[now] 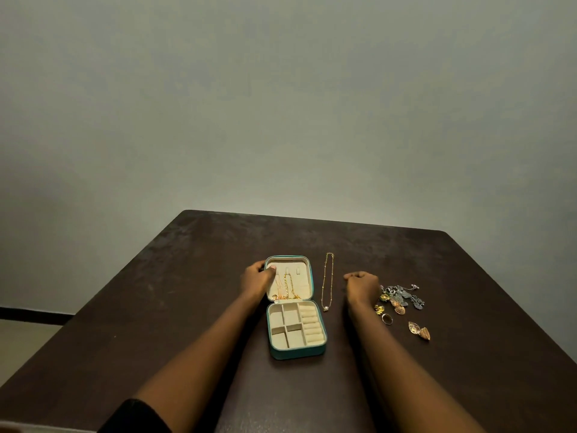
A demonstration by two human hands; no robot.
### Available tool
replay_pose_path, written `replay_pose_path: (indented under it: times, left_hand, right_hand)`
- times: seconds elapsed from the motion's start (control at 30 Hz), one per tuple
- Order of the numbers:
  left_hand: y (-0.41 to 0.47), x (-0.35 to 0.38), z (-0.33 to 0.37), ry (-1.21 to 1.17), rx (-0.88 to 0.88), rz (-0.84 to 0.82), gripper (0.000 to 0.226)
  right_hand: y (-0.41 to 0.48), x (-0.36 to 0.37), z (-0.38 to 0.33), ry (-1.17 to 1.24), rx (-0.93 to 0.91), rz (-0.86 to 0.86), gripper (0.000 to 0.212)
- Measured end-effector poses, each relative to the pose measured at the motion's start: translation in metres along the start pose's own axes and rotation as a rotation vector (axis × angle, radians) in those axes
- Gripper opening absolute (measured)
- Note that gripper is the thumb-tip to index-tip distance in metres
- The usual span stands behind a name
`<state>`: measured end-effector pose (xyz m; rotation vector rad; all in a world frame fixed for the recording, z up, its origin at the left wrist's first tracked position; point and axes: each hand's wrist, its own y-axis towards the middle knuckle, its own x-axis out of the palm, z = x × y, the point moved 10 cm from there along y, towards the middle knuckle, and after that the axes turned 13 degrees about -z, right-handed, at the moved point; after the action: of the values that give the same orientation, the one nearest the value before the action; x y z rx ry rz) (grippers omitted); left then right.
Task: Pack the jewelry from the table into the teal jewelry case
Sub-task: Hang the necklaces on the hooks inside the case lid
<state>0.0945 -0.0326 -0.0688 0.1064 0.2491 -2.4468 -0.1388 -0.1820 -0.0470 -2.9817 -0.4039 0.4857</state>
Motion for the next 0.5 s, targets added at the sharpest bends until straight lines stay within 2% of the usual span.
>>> replay_pose_path:
  times: [0.13,0.3,0.5]
  left_hand:
    - [-0.005,-0.004,0.015,0.214,0.003,0.005,0.031]
    - [-0.002,-0.011,0.028,0.304,0.041,0.046,0.041]
    - [-0.003,-0.002,0.056,0.409,0.114,0.092,0.039]
  right_hand:
    - [0.003,0.002,0.005,-0.014,0.025,-0.015,0.021]
    - [0.007,0.005,0.007,-0.008,0.026,-0.033,0.02]
    - [0.017,0.002,0.009,0.0,0.025,-0.027,0.022]
